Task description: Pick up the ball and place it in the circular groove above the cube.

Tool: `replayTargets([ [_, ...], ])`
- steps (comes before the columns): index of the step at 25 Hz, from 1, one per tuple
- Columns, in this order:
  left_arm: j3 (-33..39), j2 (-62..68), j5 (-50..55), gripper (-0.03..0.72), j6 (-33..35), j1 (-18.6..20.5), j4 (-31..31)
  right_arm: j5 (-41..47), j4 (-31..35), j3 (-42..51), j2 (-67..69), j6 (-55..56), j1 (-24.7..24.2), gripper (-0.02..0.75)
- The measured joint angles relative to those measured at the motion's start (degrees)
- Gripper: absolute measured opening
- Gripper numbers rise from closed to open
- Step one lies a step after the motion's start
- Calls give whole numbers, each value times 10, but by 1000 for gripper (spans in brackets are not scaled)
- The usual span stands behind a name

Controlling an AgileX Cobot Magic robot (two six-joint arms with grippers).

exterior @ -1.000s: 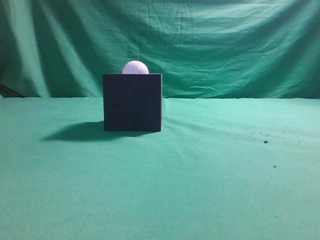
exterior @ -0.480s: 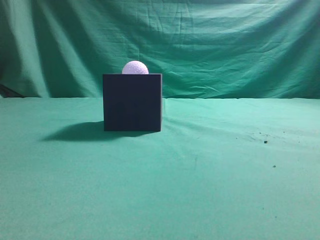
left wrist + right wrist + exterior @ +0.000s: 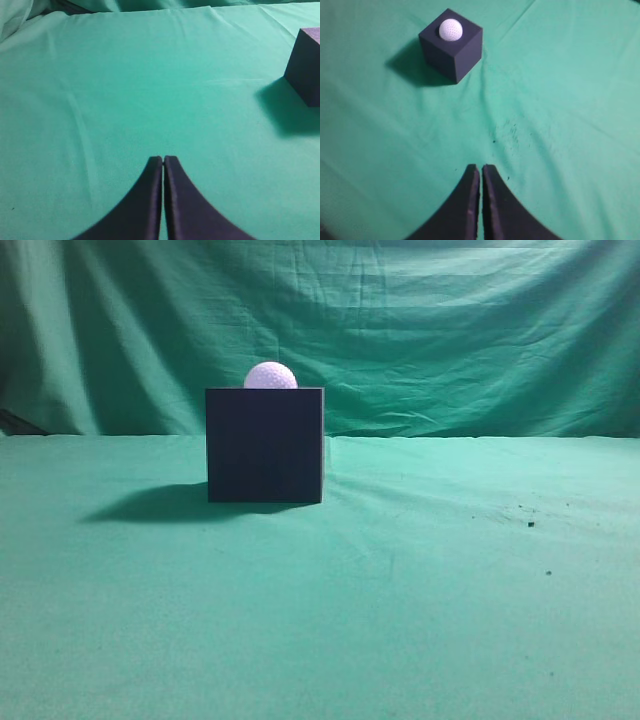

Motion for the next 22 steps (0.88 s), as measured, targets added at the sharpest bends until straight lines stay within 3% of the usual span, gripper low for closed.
replayTargets([
  [4, 0, 0, 0, 0, 0, 0, 0, -129, -3, 113, -83, -2, -46, 0],
  [13, 0, 0, 0, 0, 0, 0, 0, -413, 13, 382, -249, -1, -249, 0],
  [20, 0, 0, 0, 0, 0, 0, 0, -469, 57, 523, -357, 0, -344, 0],
  [21, 0, 0, 0, 0, 0, 0, 0, -469, 60, 536, -366, 0, -349, 48],
  [22, 0, 0, 0, 0, 0, 0, 0, -468, 61, 546, -373, 0, -350, 48],
])
